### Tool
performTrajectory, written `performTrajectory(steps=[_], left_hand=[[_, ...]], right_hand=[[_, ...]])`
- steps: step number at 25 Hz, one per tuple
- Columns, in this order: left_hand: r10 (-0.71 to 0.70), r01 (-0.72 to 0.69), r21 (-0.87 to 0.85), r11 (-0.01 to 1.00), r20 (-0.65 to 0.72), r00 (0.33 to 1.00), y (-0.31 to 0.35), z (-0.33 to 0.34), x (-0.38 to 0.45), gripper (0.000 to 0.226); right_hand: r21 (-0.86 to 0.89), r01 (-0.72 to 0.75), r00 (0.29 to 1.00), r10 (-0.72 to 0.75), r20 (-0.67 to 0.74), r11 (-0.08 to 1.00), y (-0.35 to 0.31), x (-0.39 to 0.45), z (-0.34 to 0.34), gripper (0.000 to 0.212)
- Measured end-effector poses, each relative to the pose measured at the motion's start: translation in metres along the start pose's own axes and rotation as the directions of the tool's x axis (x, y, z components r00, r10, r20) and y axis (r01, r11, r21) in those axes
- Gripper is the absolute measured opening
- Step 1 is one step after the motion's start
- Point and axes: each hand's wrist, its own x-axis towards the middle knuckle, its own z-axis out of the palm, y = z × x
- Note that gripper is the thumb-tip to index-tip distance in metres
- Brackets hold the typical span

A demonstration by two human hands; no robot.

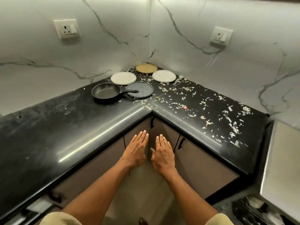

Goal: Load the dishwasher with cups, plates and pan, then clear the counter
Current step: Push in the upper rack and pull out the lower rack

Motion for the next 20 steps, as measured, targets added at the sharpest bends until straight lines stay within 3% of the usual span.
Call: performTrajectory(steps=[9, 20], left_hand=[[0.021, -0.021, 0.015, 1.0, 0.036, 0.999, -0.021, 0.0, 0.166, 0.078], [0.125, -0.122, -0.042, 0.992, 0.084, 0.989, -0.038, 0.02, 0.404, 0.071]], right_hand=[[-0.027, -0.065, 0.997, 0.065, -0.031, 0.997, 0.051, 0.154, -0.018, 0.065], [-0.086, -0.136, 0.99, 0.14, 0.031, 0.987, 0.133, 0.361, -0.025, 0.063]])
